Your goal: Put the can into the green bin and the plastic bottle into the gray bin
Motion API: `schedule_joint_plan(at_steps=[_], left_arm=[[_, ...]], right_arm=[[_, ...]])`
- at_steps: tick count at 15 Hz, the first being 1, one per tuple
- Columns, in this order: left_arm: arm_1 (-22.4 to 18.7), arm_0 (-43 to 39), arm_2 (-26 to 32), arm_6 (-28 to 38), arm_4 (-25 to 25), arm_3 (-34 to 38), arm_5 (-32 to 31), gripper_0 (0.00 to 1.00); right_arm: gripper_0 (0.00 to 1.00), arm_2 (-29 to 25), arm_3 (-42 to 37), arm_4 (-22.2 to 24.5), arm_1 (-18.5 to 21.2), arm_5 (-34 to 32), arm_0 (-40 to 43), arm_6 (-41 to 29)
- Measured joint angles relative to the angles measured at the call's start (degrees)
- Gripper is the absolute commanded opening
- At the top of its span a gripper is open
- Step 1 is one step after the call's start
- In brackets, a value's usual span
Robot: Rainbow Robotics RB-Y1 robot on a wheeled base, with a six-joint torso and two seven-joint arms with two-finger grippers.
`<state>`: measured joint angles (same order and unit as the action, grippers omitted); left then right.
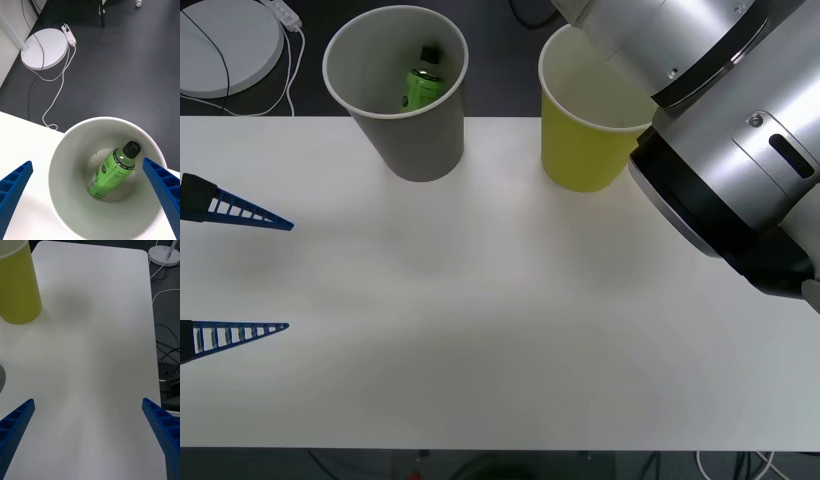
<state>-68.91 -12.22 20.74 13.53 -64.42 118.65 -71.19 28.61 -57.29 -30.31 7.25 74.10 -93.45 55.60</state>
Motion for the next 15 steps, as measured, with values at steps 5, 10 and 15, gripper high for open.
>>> schedule_joint_plan(at_steps=[5,10,15], left_arm=[[0.0,0.0,0.0,0.0,0.0,0.0,0.0,1.0],[0.0,0.0,0.0,0.0,0.0,0.0,0.0,1.0],[0.0,0.0,0.0,0.0,0.0,0.0,0.0,1.0]], right_arm=[[1.0,0.0,-10.98,0.76,2.3,5.17,4.63,-0.12],[1.0,0.05,-24.47,-0.5,5.97,8.32,10.96,-0.13],[1.0,0.05,-36.88,-1.9,9.96,8.87,17.5,0.41]])
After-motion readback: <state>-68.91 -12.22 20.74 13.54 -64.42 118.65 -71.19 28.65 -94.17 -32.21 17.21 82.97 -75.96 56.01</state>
